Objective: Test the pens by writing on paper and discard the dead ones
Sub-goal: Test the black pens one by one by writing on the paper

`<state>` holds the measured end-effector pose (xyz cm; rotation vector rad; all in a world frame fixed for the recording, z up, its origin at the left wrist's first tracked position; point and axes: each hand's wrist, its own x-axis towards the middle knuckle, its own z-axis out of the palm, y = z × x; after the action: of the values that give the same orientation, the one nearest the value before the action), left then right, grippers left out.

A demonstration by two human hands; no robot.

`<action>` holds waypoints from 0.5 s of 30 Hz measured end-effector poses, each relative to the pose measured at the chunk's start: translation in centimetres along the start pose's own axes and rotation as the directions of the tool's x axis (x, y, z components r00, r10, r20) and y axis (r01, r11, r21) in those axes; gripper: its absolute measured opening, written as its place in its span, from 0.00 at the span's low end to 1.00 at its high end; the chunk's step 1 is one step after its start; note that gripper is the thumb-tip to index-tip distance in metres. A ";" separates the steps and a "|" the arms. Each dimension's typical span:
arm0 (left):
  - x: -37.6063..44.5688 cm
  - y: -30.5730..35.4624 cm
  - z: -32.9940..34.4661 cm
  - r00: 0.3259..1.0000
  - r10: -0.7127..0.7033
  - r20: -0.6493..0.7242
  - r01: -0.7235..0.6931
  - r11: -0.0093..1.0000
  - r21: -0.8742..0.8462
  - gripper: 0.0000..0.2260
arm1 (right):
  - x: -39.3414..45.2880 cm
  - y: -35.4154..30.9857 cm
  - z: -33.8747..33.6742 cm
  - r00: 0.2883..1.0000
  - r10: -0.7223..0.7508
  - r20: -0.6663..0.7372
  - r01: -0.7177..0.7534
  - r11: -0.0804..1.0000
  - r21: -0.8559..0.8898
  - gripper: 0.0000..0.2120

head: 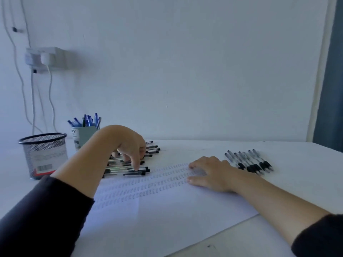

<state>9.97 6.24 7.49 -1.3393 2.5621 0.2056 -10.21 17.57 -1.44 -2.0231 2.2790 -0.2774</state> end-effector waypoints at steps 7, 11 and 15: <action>1.5 -2.1 1.1 0.976 -0.194 0.099 0.177 0.972 0.157 0.14 | 0.4 0.2 0.0 0.999 -0.042 0.013 0.041 0.996 0.079 0.26; 2.5 -1.9 1.6 0.990 -0.141 0.000 0.140 0.984 0.109 0.12 | 0.4 0.4 0.0 0.998 -0.066 0.022 0.063 0.991 0.121 0.26; 3.1 -1.3 2.1 0.987 -0.139 -0.085 0.152 0.973 0.173 0.13 | 0.3 0.5 0.0 0.998 -0.063 0.029 0.057 0.984 0.171 0.26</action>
<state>9.65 3.59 4.63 -1.4813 2.4574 -0.0997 -10.69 17.33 -1.54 -1.9969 2.0975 -0.4228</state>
